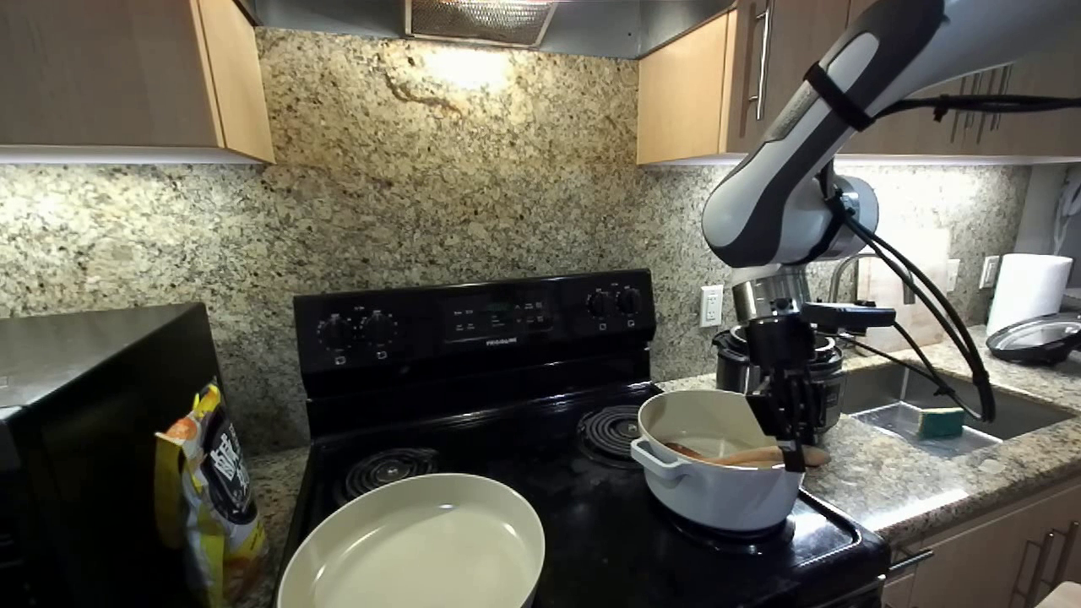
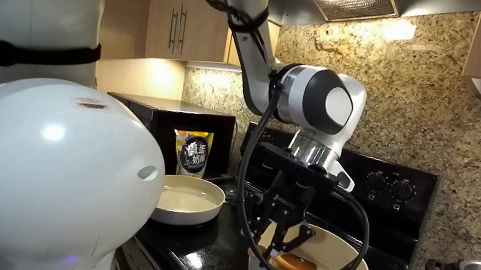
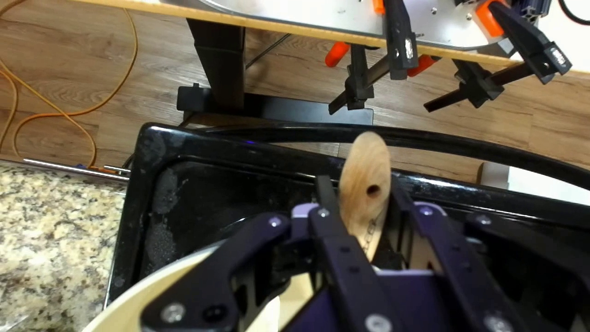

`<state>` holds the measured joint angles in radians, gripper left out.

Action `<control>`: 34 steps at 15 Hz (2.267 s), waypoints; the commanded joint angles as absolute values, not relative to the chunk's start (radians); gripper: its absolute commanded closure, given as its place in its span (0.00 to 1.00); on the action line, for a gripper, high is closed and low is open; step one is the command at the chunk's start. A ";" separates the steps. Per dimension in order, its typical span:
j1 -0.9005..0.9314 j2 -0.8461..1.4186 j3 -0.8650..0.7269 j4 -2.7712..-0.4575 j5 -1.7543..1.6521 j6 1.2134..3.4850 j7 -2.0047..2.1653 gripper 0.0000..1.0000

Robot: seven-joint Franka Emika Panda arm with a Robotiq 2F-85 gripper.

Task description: Use the wooden spatula to stir the water in the pot.

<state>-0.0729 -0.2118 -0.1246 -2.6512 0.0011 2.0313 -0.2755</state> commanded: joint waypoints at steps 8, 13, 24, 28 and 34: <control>-0.150 -0.275 -0.143 -2.555 -0.136 1.931 -0.150 0.93; -0.114 -0.231 -0.129 -2.511 -0.136 1.873 -0.207 0.49; -0.052 -0.119 -0.105 -2.489 -0.103 1.868 -0.290 0.00; -0.051 -0.077 -0.100 -2.478 -0.112 1.901 -0.299 0.00; -0.055 -0.035 -0.098 -2.476 -0.103 1.928 -0.306 0.12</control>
<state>-0.0470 -0.0567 -0.1050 -2.4796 -0.1177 1.9075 -0.2710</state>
